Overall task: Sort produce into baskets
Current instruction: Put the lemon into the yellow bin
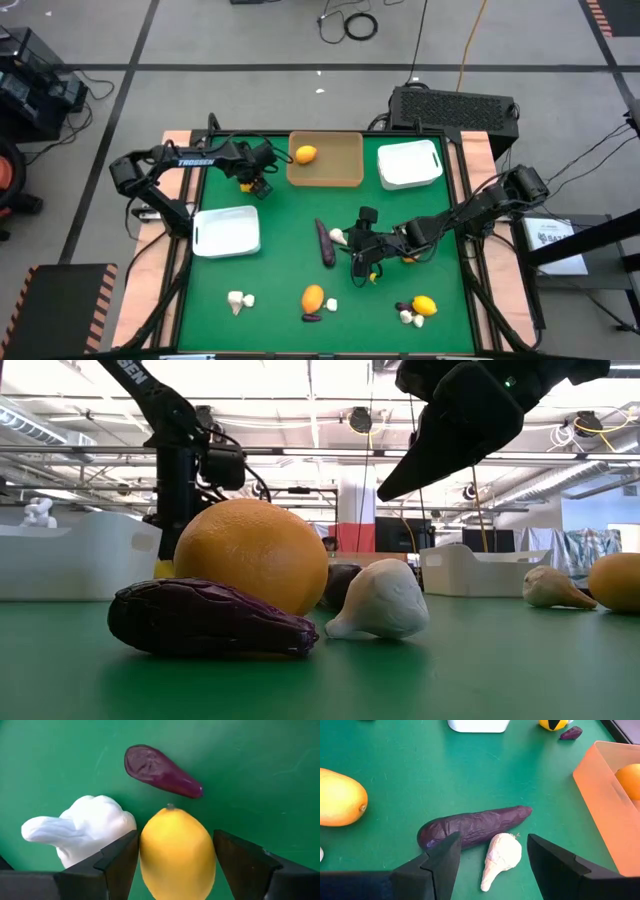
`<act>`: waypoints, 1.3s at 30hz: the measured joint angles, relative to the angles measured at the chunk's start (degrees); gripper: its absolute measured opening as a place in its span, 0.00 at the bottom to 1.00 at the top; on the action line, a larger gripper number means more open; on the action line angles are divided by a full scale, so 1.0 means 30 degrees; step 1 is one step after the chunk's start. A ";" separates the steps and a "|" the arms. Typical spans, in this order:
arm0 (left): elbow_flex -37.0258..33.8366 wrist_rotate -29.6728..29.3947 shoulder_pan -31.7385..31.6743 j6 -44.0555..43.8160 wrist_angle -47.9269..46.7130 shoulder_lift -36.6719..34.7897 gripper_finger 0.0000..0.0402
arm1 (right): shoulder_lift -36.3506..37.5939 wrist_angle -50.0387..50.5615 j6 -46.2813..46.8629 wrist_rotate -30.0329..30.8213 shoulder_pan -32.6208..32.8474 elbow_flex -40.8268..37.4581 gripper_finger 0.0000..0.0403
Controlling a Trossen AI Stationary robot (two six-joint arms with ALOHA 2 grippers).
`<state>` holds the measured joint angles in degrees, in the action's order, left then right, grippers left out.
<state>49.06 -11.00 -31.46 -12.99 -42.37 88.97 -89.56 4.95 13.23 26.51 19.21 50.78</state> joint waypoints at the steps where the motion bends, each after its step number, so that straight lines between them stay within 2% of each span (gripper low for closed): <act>1: 0.0000 0.0000 0.0000 0.0000 -0.0019 0.0000 0.65 | -0.0001 -0.0006 0.0000 0.0001 0.0003 0.0000 0.54; 10: 0.0000 0.0000 0.0000 0.0069 -0.0047 0.0000 0.55 | 0.0000 -0.0007 0.0000 -0.0003 0.0004 0.0000 0.54; 14: 0.0082 0.0050 0.0000 0.0085 -0.0171 0.0000 0.53 | 0.0000 -0.0007 0.0000 -0.0003 0.0004 0.0000 0.54; 23: 0.2530 0.1232 0.0110 0.0601 0.0039 -0.1371 0.53 | 0.0000 -0.0004 0.0007 -0.0003 0.0004 0.0000 0.54; 26: 0.3204 0.1713 0.0381 0.0591 0.1356 -0.1983 0.53 | 0.0000 -0.0002 0.0002 -0.0003 0.0004 0.0000 0.54; 30: 0.3344 0.2651 0.0938 0.0475 0.4817 -0.2047 0.53 | 0.0000 0.0000 0.0003 -0.0003 0.0004 0.0000 0.54; 36: 0.3344 0.3420 0.1441 0.0427 0.9451 -0.0318 0.53 | 0.0000 0.0006 0.0007 -0.0003 0.0004 0.0000 0.54; 39: 0.3344 0.3649 0.1585 0.0430 1.0695 0.0577 0.53 | 0.0000 0.0041 0.0000 -0.0003 0.0004 0.0000 0.54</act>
<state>59.09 -0.06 -26.71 -11.70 -10.29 90.70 -89.56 5.07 13.23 26.50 19.22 50.78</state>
